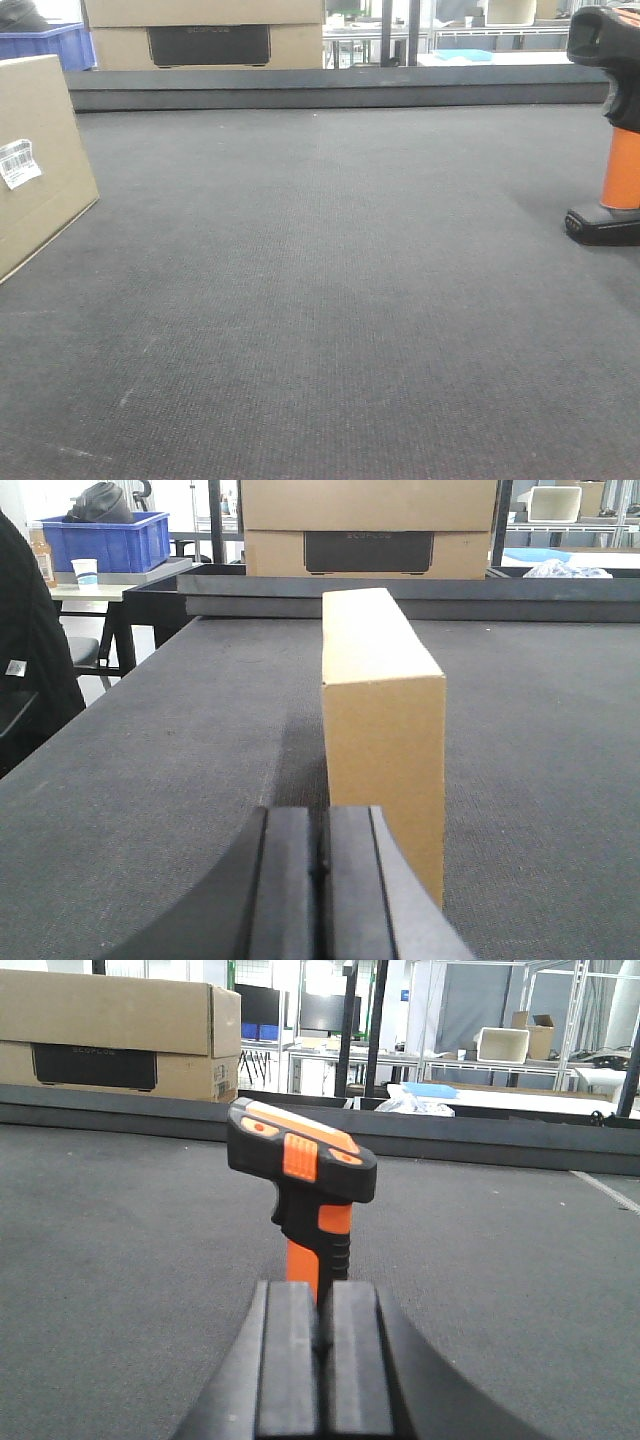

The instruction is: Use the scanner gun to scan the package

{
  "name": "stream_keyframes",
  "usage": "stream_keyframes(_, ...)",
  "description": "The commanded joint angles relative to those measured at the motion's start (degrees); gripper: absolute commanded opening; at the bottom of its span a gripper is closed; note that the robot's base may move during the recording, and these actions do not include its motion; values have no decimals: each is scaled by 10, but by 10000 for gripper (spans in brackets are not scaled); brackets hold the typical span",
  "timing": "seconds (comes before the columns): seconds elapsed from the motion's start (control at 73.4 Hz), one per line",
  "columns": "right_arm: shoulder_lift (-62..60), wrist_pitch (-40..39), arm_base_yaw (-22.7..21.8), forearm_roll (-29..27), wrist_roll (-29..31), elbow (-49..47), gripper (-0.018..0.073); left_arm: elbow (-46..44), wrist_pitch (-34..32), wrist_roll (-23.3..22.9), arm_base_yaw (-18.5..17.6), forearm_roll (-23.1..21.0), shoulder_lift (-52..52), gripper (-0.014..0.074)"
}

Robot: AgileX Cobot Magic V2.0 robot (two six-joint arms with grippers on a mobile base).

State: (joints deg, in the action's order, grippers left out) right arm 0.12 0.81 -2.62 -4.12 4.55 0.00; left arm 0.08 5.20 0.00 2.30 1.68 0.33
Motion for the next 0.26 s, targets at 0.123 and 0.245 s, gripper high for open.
stream_keyframes(0.123,-1,-13,-3,4,-1,0,-167,-1,-5,0,1,0,-3,-101)
stream_keyframes(0.245,-1,-13,-3,4,-1,0,-167,-1,-5,0,1,0,-3,-101)
